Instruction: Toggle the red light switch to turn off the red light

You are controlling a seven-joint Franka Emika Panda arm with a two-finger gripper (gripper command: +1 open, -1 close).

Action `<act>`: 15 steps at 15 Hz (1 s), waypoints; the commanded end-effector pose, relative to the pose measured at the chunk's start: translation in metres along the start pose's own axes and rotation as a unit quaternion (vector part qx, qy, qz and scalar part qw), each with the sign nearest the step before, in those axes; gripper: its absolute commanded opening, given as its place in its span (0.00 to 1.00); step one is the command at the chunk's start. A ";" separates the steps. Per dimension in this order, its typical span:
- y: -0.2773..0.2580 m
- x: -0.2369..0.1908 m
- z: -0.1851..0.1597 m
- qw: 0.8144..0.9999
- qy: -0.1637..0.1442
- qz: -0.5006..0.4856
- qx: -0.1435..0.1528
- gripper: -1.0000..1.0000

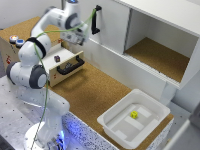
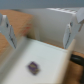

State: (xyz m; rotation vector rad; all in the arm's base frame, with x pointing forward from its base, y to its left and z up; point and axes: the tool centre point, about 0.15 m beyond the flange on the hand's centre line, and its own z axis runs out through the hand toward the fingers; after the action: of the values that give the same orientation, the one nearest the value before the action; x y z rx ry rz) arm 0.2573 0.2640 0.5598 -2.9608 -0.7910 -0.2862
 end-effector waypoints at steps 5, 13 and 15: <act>-0.254 0.012 -0.004 0.967 -0.045 -0.250 0.010 1.00; -0.337 0.033 0.036 0.942 -0.103 -0.319 -0.001 1.00; -0.342 0.046 0.046 0.947 -0.108 -0.304 -0.015 1.00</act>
State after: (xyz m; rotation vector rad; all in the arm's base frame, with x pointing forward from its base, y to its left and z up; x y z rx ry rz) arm 0.1135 0.5165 0.5332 -2.5178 -1.6726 -0.1913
